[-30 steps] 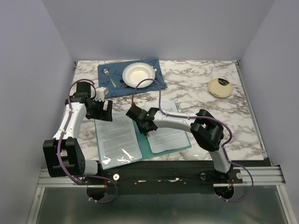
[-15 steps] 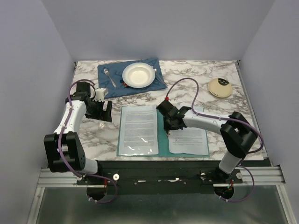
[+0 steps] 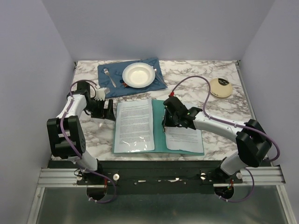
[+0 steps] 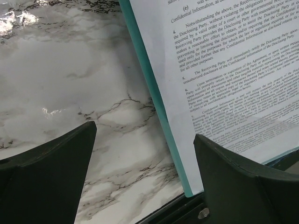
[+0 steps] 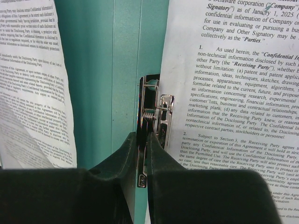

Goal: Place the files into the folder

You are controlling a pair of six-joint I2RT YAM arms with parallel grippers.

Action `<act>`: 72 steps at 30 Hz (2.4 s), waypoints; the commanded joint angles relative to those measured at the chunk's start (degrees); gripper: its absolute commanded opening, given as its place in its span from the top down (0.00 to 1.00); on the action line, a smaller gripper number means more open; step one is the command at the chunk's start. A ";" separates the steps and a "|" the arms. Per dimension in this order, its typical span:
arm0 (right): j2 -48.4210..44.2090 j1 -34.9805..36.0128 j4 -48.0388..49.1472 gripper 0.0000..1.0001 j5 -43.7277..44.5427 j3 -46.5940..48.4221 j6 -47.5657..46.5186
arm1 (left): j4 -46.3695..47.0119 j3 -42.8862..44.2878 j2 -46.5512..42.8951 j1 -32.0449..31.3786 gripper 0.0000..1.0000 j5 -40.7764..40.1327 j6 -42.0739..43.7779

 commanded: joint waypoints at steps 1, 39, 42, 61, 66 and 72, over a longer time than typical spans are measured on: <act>-2.64 -1.06 4.28 0.99 -3.65 -1.64 2.37 | 0.19 1.93 1.99 2.23 0.01 5.06 2.77; 1.49 -2.38 16.25 0.99 -15.08 -0.94 7.56 | -6.22 -0.27 2.88 4.95 0.01 20.70 6.65; 3.59 -2.30 14.49 0.99 -14.99 0.29 6.42 | -6.40 0.08 1.38 5.04 0.01 20.18 5.51; 19.50 -0.62 16.59 0.76 -20.00 3.37 4.83 | -6.93 4.39 -1.96 4.25 0.07 24.65 -1.97; 22.58 -0.01 16.95 0.76 -21.14 4.77 4.74 | -6.84 7.20 -3.98 1.88 0.03 27.20 -4.95; 26.01 0.87 17.12 0.76 -23.25 8.20 4.30 | -6.84 9.48 -5.04 -3.56 0.02 27.82 -8.03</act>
